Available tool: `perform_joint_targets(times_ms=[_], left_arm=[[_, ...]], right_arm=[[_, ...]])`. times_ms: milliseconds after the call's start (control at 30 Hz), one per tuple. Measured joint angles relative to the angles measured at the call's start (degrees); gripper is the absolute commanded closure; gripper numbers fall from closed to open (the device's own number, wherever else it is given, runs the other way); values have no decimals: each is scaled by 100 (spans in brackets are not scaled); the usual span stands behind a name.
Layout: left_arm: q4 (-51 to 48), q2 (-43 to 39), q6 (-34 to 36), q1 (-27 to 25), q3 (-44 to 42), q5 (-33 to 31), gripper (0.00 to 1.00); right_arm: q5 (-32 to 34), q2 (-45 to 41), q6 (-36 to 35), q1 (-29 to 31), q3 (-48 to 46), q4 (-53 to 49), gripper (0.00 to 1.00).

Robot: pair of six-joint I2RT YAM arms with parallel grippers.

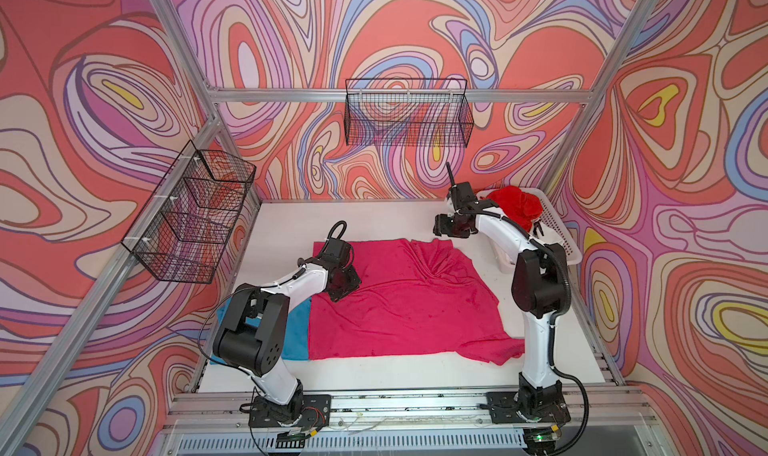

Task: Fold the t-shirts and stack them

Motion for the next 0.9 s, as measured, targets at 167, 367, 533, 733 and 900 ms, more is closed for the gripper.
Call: perform_joint_targets(times_ms=[167,367,533,733,900], left_arm=[[2,-9,0,-11,55,22,72],[0,-127,-2,-37,55,28,72],[-4,-160,-2,-37,55,42,72],[-13,-186,-2,-37,55,42,72],[-26,-192,-2,-37,55,42,72]], right_arm=[[282,846,149,-299,245,116,49],[323,999,249,-345,348,247,61],[168,997,363,-345,164,396,62],[57,901,389,-345,-55,590,78],[13,879,389,-352,-116,623,86]])
